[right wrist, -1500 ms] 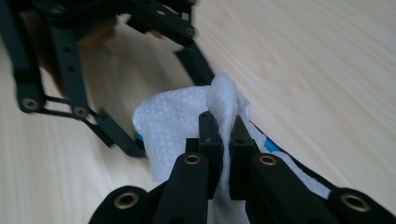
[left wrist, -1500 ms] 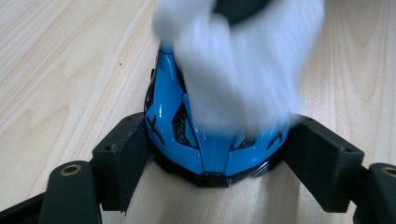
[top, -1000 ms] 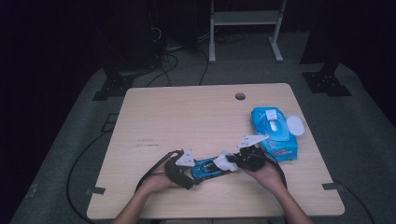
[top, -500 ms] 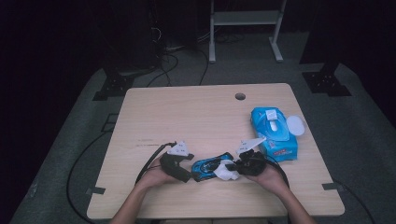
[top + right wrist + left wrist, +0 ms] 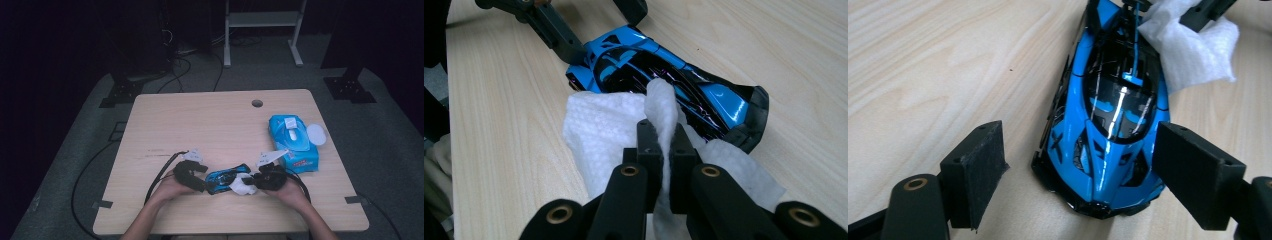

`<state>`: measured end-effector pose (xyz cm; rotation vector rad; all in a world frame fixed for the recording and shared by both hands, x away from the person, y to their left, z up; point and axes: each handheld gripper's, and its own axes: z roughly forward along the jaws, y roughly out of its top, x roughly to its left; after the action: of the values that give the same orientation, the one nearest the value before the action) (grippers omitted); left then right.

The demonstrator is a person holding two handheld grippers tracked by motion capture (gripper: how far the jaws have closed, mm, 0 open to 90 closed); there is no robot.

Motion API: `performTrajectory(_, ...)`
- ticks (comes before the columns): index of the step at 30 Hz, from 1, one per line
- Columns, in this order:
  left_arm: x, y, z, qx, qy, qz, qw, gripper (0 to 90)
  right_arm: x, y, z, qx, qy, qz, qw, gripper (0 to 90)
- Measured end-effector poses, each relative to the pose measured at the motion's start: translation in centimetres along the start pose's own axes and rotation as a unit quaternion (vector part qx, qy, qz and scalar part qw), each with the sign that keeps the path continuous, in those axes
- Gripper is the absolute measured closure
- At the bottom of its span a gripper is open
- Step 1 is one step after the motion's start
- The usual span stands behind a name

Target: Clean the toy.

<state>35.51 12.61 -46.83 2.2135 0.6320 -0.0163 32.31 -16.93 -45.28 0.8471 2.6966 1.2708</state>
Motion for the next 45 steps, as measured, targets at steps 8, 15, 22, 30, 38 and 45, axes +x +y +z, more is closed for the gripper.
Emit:
performTrajectory(8, -0.1, -0.1, 0.2, 0.000, 0.011, 0.001, 0.9999, 20.1, 0.3, -0.3, -0.1, -0.003, 0.000, -0.012, 0.9999, 87.9)
performTrajectory(15, -0.4, -0.2, 0.2, 0.000, 0.006, 0.003, 1.0000, 20.4, 0.5, -0.7, -0.3, -0.005, 0.003, -0.012, 0.9999, 88.0)
performTrajectory(22, -0.6, -0.2, 0.1, 0.001, -0.004, 0.011, 0.9999, 22.0, 0.6, -1.1, -0.5, -0.006, 0.008, -0.009, 0.9999, 88.0)
performTrajectory(30, -0.9, -0.3, 0.0, -0.001, -0.031, 0.021, 0.9993, 30.2, 1.0, -1.6, -0.6, -0.005, 0.012, -0.008, 0.9999, 88.0)
performTrajectory(38, -1.2, -0.3, -0.1, -0.002, -0.055, 0.030, 0.9980, 39.8, 1.2, -1.9, -0.7, -0.002, 0.014, -0.011, 0.9998, 88.0)
performTrajectory(45, -1.7, -0.2, -0.2, -0.003, -0.051, 0.058, 0.9970, 46.4, 1.3, -1.9, -0.7, 0.001, 0.012, -0.013, 0.9998, 87.9)
